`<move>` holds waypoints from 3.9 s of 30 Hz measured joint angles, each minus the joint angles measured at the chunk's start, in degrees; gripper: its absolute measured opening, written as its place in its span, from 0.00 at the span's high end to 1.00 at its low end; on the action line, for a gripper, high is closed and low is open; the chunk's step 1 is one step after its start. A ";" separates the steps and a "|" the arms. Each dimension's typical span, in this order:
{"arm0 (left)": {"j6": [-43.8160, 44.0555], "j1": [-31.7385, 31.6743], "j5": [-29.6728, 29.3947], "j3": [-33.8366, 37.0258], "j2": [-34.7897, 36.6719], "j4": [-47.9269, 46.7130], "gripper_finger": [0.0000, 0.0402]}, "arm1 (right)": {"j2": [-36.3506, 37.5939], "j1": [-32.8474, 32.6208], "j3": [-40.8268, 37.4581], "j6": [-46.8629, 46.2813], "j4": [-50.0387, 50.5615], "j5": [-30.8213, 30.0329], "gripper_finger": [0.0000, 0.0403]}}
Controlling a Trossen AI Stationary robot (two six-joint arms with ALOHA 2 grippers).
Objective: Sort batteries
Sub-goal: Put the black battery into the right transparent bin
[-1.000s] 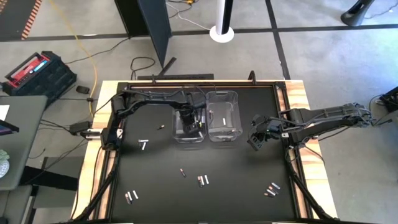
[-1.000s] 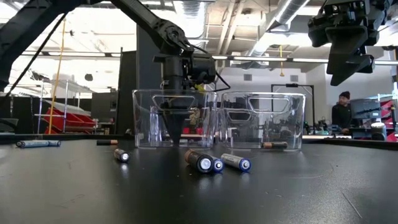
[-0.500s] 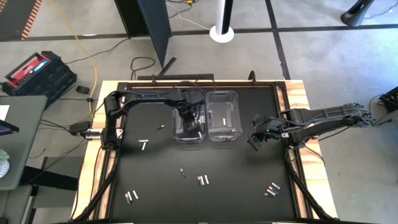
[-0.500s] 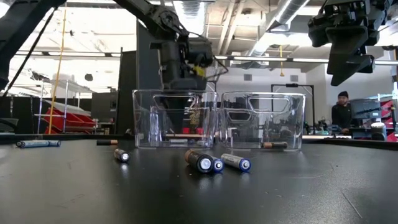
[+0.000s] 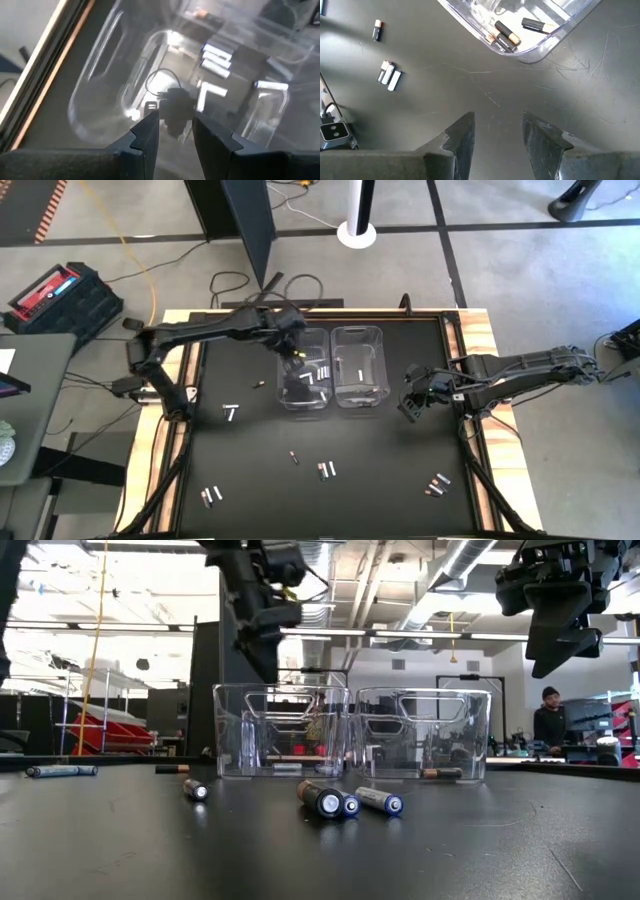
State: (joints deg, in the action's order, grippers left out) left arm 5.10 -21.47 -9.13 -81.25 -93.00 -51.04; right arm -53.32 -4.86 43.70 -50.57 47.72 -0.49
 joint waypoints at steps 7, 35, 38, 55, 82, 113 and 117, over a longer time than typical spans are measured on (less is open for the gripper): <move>4.34 0.46 -2.10 14.81 15.33 5.65 0.72 | 0.00 0.00 0.00 -0.02 -0.02 0.00 0.55; -1.36 0.75 3.26 47.77 17.95 25.67 0.72 | 0.00 0.00 0.00 -0.44 -0.03 0.00 0.55; -2.30 0.76 4.44 47.38 14.43 26.62 0.72 | 0.00 0.00 0.00 -0.52 -0.09 0.00 0.55; -4.21 -3.08 6.91 47.68 13.41 27.28 0.93 | 0.00 0.02 0.00 -1.66 -0.21 0.00 0.55; 1.67 -3.12 8.27 46.97 23.57 16.49 0.92 | 0.00 0.02 0.00 0.02 -0.20 -0.01 0.55; -10.03 -0.31 9.04 -18.09 -10.62 5.37 0.92 | -1.28 0.02 0.04 -0.02 -1.02 -0.02 0.55; -10.38 1.20 10.64 -29.53 -21.54 5.45 0.92 | -3.06 0.01 0.04 0.00 -1.21 -0.02 0.55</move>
State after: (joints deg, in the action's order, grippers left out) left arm -5.28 -20.27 1.51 -110.78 -114.54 -45.59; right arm -56.38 -4.85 43.75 -50.57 46.52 -0.51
